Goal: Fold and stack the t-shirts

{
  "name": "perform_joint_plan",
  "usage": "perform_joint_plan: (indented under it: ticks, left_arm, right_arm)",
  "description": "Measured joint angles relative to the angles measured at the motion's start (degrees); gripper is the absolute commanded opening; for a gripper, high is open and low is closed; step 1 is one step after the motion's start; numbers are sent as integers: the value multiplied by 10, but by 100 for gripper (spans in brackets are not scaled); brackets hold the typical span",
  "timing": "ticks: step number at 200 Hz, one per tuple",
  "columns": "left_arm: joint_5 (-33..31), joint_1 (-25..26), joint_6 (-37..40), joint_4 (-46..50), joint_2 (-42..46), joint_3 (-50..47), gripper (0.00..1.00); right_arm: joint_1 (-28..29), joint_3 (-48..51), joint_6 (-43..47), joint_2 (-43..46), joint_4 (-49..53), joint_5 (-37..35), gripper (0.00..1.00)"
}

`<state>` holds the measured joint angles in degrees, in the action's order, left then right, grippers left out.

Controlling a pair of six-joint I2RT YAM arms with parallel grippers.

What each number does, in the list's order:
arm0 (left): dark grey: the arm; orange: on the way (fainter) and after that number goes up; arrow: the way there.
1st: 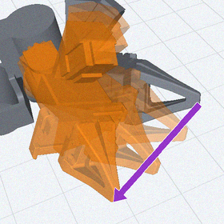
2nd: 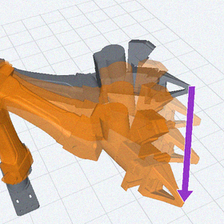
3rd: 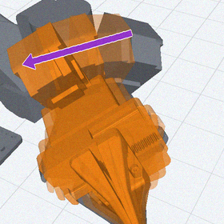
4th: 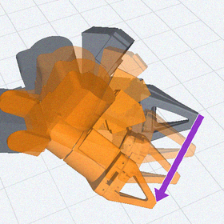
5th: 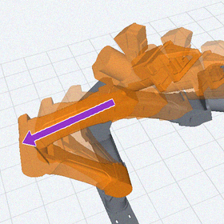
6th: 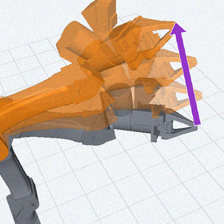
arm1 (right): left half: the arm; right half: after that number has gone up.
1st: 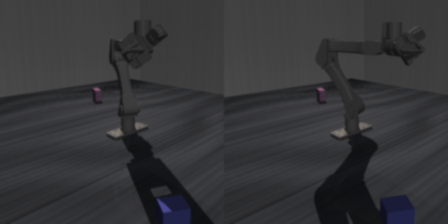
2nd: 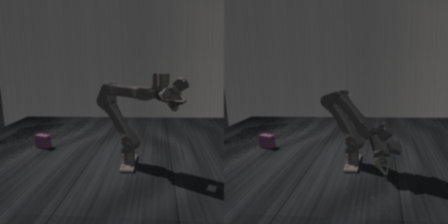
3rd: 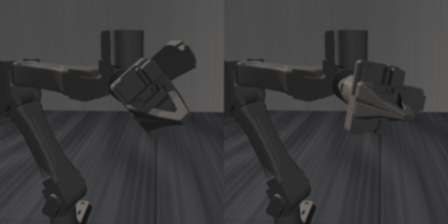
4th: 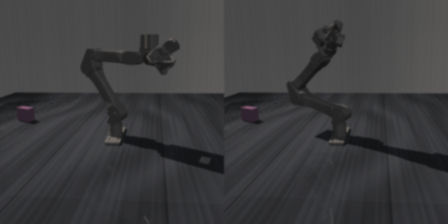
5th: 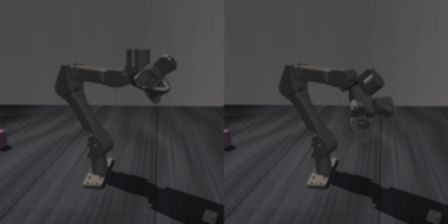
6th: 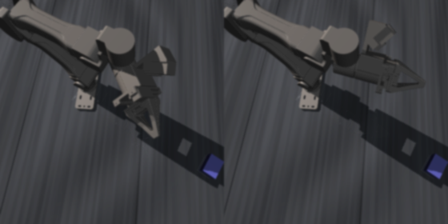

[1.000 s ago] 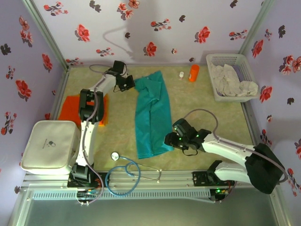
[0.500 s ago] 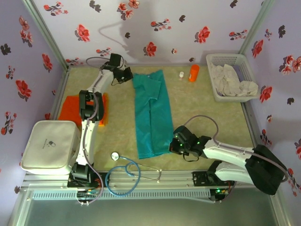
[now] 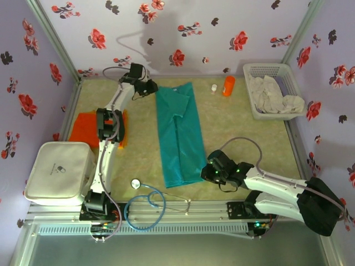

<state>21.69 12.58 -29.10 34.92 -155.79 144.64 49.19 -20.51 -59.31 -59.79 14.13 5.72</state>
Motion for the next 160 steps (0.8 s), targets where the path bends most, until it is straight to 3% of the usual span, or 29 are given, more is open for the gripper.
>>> perform_joint_plan:
  ticks: [28,45,60,91,160]
  left_arm:
    - [0,-3,6,12,0,0,55]
    - [0,-4,6,21,5,-12,55]
    - [0,-4,8,19,32,-57,55]
    - [0,1,8,17,158,-238,56]
    - [0,36,7,-30,482,-627,56]
  right_arm:
    - [1,-3,-1,3,4,-2,72]
    - [-1,-8,6,11,13,-1,79]
    - [-10,-12,7,19,28,-4,78]
    - [-35,-12,2,38,55,-4,74]
    - [-47,-30,-3,22,70,31,46]
